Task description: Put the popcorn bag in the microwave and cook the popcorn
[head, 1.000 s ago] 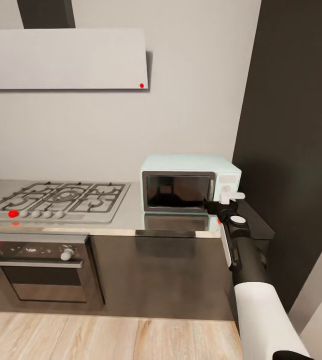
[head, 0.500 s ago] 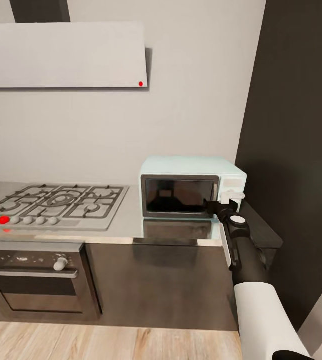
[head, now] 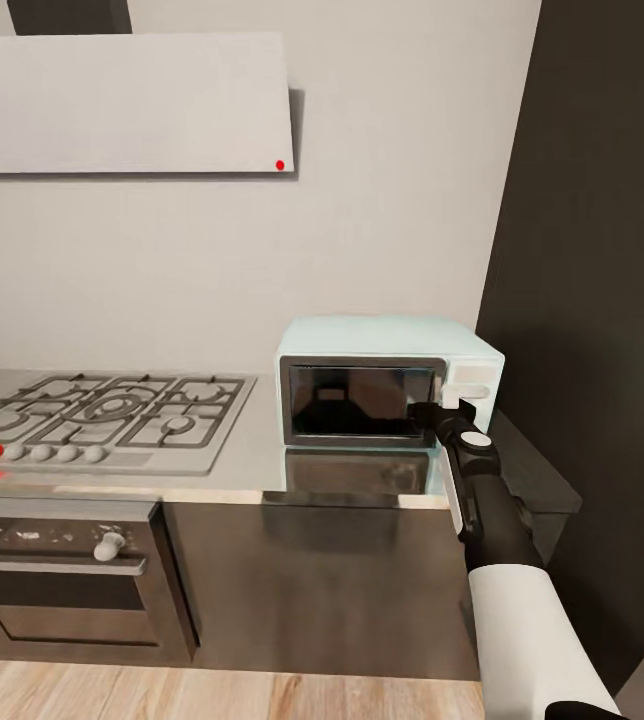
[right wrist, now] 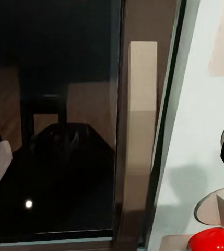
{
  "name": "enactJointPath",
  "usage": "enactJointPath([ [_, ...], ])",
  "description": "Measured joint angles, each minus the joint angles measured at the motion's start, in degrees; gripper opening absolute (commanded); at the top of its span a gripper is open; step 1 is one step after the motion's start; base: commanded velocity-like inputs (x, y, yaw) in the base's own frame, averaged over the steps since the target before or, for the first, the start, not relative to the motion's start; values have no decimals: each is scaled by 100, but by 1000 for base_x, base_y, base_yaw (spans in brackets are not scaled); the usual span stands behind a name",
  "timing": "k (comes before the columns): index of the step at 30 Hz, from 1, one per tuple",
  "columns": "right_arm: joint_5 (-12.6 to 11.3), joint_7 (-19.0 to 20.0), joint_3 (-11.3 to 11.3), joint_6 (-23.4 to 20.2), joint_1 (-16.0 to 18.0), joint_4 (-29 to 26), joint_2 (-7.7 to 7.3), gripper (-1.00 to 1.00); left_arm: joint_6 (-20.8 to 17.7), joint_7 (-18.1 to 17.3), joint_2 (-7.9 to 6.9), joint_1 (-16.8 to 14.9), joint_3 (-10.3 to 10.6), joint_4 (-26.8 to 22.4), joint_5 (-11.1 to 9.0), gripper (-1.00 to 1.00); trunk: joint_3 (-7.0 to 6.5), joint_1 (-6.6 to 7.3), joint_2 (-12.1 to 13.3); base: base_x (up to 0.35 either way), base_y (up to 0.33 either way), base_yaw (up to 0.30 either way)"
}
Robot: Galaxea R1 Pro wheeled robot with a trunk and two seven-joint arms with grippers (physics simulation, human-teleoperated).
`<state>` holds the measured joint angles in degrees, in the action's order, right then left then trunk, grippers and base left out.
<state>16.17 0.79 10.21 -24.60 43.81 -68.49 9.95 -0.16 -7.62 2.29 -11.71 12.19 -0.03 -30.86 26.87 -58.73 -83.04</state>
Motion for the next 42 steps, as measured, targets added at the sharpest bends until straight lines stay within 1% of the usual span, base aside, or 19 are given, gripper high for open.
enactJointPath([
  [5,-4,7,0,5,0,2,0,100,0,0,7,0,0,0,0,100,0,0,0,0,0,0],
  [8,-53,17,5,10,0,8,0,100,0,-3,8,-1,0,0,0,100,0,0,0,0,0,0],
  [31,-52,42,7,9,0,9,0,100,0,-3,18,2,0,0,0,100,0,0,0,7,-23,0],
  [35,-54,33,8,9,0,9,0,100,1,11,-19,-1,0,0,0,100,0,1,0,72,0,0],
  [42,-56,19,8,2,0,9,0,100,0,15,-18,0,0,0,0,100,0,0,0,5,0,0],
])
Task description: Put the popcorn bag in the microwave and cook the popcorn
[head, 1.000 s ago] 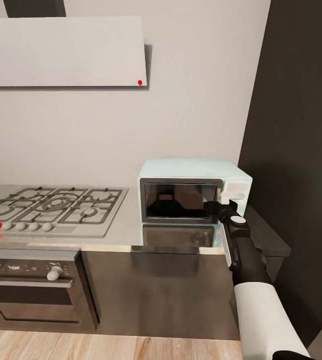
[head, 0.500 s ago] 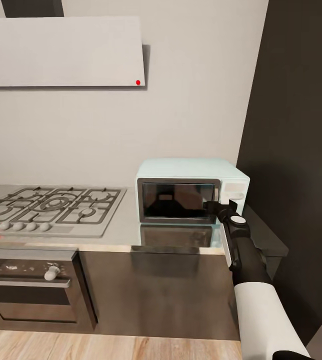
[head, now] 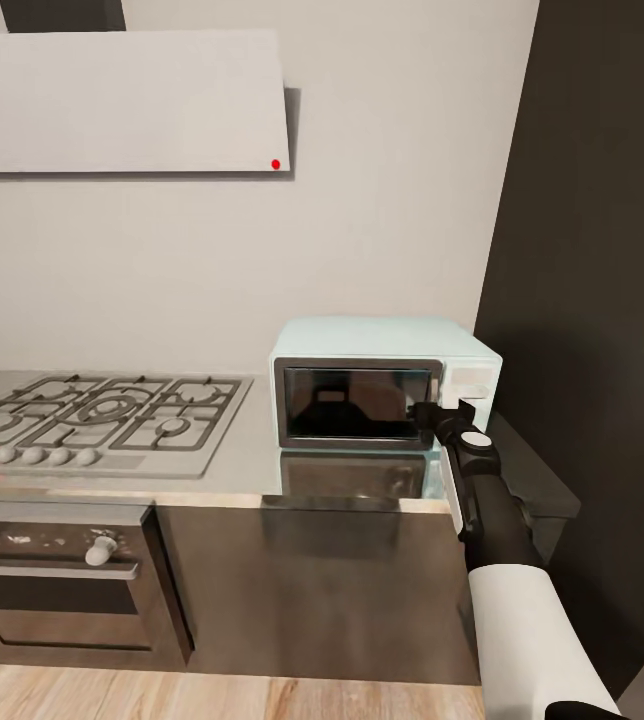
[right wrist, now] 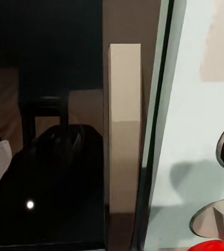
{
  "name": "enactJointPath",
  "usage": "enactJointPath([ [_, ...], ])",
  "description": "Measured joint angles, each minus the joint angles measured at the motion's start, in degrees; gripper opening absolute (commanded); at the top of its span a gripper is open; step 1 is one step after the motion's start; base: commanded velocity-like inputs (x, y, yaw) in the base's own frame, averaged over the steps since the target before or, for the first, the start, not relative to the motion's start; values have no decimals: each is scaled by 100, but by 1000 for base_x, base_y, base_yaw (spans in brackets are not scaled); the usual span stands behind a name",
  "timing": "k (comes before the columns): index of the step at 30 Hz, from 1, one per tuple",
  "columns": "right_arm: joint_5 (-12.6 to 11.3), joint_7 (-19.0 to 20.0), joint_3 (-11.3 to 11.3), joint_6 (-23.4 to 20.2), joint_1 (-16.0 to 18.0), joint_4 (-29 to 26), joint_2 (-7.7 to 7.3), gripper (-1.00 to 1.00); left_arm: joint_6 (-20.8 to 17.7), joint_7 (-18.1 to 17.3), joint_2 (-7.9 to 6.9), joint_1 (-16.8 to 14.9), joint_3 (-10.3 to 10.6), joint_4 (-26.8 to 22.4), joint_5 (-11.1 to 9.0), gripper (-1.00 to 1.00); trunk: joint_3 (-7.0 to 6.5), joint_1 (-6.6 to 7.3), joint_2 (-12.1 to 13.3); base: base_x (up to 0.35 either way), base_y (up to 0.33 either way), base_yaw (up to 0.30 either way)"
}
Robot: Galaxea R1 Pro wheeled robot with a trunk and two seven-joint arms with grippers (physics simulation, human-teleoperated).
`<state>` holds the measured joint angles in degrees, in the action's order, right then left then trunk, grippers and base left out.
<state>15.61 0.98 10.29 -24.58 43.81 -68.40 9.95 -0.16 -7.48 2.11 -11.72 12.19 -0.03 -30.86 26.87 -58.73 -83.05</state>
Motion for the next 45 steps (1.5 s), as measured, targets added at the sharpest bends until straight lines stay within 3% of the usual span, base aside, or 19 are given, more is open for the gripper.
enactJointPath([
  [4,-3,-7,0,10,0,0,0,100,0,-1,0,-2,0,0,0,100,0,0,0,0,0,0],
  [5,0,-9,0,8,0,0,0,-100,0,0,0,0,0,0,0,100,0,0,0,0,0,0],
  [9,13,-15,0,4,0,33,0,-100,0,-1,0,-2,0,0,0,100,0,0,0,0,0,0],
  [12,195,-59,27,7,3,35,-3,-100,0,0,-1,0,-1,-2,0,100,-1,0,0,0,0,0],
  [27,205,-71,44,1,3,33,-3,-100,0,1,9,2,-2,-2,0,100,-1,0,0,-10,0,0],
  [45,-84,-45,-60,-3,-3,50,0,-100,0,-9,45,-2,1,2,0,100,1,-2,1,-172,0,0],
])
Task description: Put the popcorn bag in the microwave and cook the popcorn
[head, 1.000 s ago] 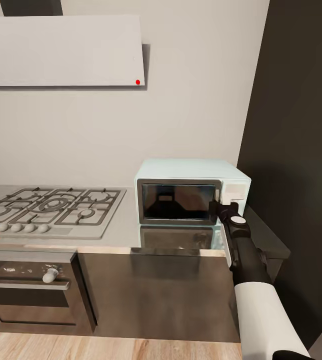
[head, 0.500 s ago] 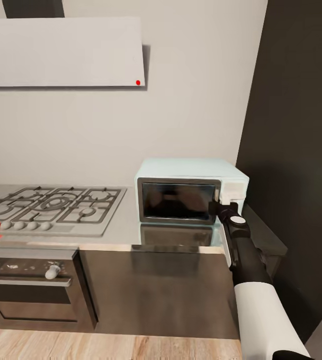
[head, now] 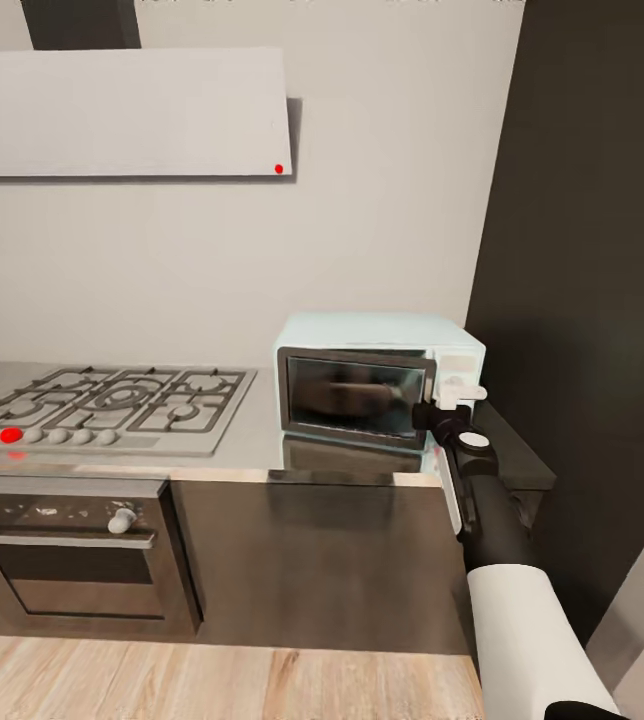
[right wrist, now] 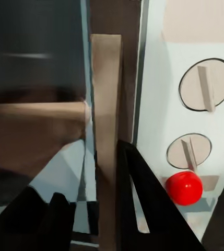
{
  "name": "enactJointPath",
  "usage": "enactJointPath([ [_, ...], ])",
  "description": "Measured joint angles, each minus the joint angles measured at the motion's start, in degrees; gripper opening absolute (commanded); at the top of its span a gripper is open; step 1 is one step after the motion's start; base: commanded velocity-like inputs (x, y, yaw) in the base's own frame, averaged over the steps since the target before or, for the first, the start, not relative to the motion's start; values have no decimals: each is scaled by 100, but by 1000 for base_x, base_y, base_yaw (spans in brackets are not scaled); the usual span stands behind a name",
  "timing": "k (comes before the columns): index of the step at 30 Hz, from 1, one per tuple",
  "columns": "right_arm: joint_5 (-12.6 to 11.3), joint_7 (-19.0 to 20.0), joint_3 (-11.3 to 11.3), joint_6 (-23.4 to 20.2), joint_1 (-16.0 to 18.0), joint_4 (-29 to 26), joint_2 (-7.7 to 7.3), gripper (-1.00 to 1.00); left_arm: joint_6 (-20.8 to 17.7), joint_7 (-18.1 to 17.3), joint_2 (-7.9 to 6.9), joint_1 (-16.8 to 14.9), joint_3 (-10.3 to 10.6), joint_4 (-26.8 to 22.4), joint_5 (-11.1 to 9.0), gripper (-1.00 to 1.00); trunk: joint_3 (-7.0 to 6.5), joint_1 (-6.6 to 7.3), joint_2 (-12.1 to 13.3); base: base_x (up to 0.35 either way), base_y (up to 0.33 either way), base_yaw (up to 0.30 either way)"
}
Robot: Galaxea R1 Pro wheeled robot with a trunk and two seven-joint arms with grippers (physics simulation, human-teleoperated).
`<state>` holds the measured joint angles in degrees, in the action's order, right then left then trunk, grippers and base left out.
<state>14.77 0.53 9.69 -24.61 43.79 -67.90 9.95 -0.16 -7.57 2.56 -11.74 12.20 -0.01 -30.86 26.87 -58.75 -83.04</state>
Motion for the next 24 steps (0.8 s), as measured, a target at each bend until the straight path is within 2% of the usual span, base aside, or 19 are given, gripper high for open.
enactJointPath([
  [8,15,-4,-113,3,0,23,0,-100,0,0,-2,2,0,0,0,100,0,0,0,-123,0,0],
  [11,33,-180,-264,1,0,56,0,-100,0,1,-8,1,0,0,0,100,0,0,0,-120,0,0],
  [15,37,-230,-350,5,1,78,0,-100,0,3,-9,0,0,0,-1,100,0,0,0,-94,0,0],
  [24,28,-205,-349,-24,1,64,0,-100,0,5,-24,3,0,0,-9,100,0,1,0,-7,0,0],
])
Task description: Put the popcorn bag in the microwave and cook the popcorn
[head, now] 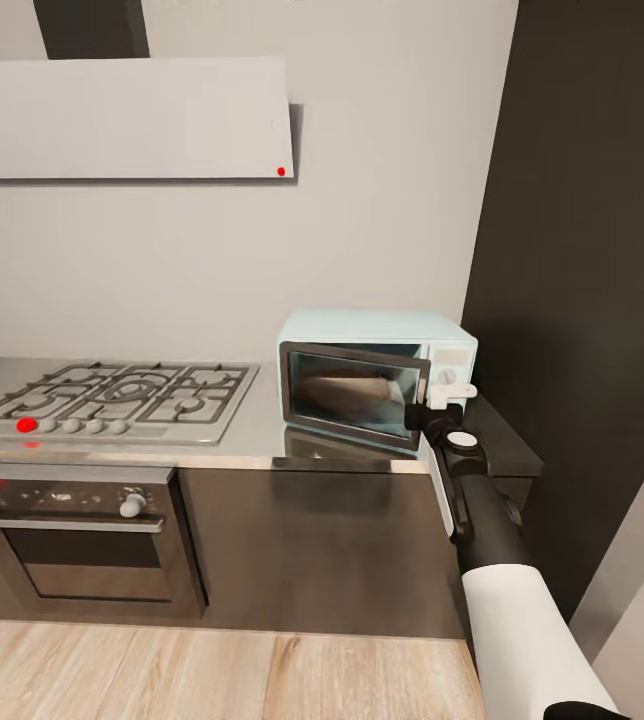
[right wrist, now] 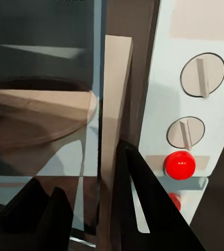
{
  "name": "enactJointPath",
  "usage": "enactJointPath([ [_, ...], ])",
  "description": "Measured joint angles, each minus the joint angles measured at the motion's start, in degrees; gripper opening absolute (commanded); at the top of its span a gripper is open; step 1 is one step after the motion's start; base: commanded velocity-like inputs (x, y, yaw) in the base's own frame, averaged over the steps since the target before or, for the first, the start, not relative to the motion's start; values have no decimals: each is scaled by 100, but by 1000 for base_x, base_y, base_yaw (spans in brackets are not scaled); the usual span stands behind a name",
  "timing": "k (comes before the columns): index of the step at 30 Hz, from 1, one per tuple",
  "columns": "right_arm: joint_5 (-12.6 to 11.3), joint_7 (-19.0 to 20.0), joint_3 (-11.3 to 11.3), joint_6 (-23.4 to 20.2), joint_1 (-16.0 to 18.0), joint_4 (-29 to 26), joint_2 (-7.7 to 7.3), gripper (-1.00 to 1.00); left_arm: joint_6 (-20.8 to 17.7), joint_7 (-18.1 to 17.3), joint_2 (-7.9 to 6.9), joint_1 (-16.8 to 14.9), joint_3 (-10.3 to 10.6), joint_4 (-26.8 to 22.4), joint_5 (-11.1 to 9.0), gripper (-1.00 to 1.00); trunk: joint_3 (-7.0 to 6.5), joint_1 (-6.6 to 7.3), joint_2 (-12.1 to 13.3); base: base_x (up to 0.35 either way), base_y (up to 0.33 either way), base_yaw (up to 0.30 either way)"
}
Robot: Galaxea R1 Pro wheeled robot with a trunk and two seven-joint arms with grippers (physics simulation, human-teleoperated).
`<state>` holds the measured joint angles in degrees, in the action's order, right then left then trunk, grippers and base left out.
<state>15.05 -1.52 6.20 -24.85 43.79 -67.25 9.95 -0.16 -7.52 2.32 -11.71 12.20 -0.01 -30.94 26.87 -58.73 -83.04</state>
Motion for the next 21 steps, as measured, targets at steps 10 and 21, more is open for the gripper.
enactJointPath([
  [10,132,7,374,10,2,-80,1,100,0,1,-3,-3,-1,-2,0,100,0,0,-1,0,0,0],
  [21,114,90,368,-36,2,-83,1,100,0,-1,-3,-1,-1,-2,0,100,0,0,-1,0,0,0],
])
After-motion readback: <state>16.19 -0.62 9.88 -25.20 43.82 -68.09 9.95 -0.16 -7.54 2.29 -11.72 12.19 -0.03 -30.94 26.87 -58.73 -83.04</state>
